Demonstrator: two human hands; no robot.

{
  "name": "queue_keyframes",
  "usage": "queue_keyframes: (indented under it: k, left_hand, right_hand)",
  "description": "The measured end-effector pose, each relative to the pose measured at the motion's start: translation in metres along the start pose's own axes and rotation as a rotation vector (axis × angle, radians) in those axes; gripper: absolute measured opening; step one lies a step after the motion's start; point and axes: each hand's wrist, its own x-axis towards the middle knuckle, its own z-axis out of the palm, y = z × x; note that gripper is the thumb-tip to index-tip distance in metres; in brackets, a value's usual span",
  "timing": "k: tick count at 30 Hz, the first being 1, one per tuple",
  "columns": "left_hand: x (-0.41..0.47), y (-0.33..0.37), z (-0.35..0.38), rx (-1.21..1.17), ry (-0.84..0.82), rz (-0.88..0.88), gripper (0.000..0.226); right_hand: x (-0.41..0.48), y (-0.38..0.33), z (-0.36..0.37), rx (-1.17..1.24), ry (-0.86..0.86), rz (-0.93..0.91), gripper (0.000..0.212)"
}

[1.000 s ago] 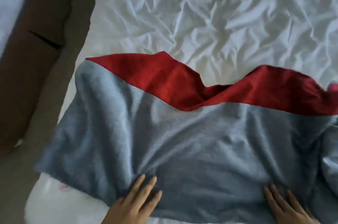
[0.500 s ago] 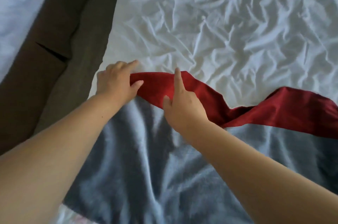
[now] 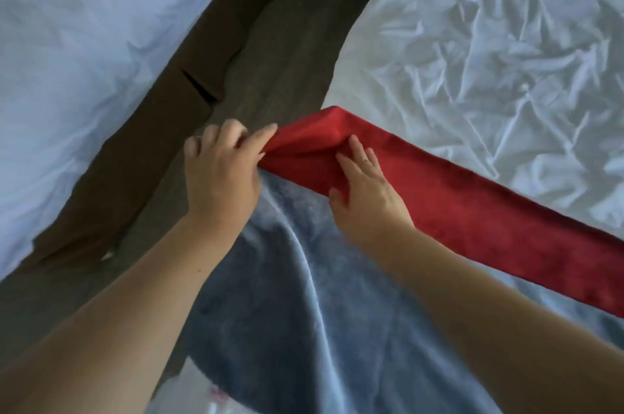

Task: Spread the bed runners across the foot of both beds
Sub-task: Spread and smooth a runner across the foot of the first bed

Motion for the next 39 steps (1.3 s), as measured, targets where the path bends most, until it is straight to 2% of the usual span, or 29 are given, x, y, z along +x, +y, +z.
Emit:
queue_keyframes:
  k: [1,4,6,8,10,12,15,17,20,22,27,30,32,35,39]
  left_hand:
    - [-0.006,-0.007,0.006,0.005,-0.060,-0.037,0.057]
    - [-0.046,-0.010,0.031,-0.052,-0.413,-0.068,0.077]
    - [-0.086,-0.005,0.049,-0.238,-0.647,-0.097,0.076]
    - [-0.128,0.004,0.058,-0.486,-0.743,-0.177,0.078]
    - [-0.157,0.013,0.059,-0.585,-0.647,-0.192,0.081]
    - [-0.171,0.016,0.056,-0.570,-0.537,-0.184,0.082]
    - [-0.185,0.017,0.049,-0.571,-0.420,-0.223,0.070]
    - [-0.200,0.018,0.043,-0.523,-0.404,-0.333,0.065]
    - [-0.226,0.011,0.036,-0.431,-0.480,-0.596,0.070]
    - [-0.239,0.004,0.032,-0.434,-0.493,-0.654,0.067]
    - [-0.239,-0.010,0.024,-0.429,-0.389,-0.529,0.028]
    - [-0.231,-0.022,0.015,-0.324,-0.351,-0.401,0.028]
    - [-0.233,-0.039,0.008,-0.268,-0.263,-0.350,0.023]
    - [-0.246,-0.072,-0.002,-0.194,-0.203,-0.407,0.033]
    - [-0.267,-0.063,0.007,-0.073,-0.379,-0.476,0.056]
  right_hand:
    - [0.002,-0.002,0.010,-0.023,-0.074,0.018,0.065]
    - [-0.011,0.006,0.044,-0.197,-0.207,0.089,0.066]
    - [-0.021,0.013,0.057,-0.286,-0.174,0.082,0.064]
    - [-0.023,0.015,0.063,-0.315,-0.144,0.085,0.063]
    - [-0.023,0.014,0.066,-0.327,-0.143,0.098,0.063]
    - [-0.029,0.010,0.069,-0.345,-0.157,0.096,0.063]
    - [-0.049,0.002,0.074,-0.403,-0.197,0.045,0.064]
    - [-0.072,0.000,0.078,-0.434,-0.191,-0.040,0.067]
    - [-0.129,0.003,0.094,-0.362,-0.147,-0.172,0.068]
    - [-0.173,0.010,0.111,-0.329,-0.150,-0.222,0.070]
    - [-0.211,0.011,0.133,-0.391,-0.171,-0.172,0.077]
    - [-0.198,-0.004,0.136,-0.381,-0.150,-0.148,0.068]
    - [-0.191,-0.012,0.138,-0.365,-0.133,-0.160,0.063]
    - [-0.188,-0.020,0.142,-0.385,-0.140,-0.240,0.059]
    - [-0.192,-0.017,0.151,-0.481,-0.215,-0.290,0.056]
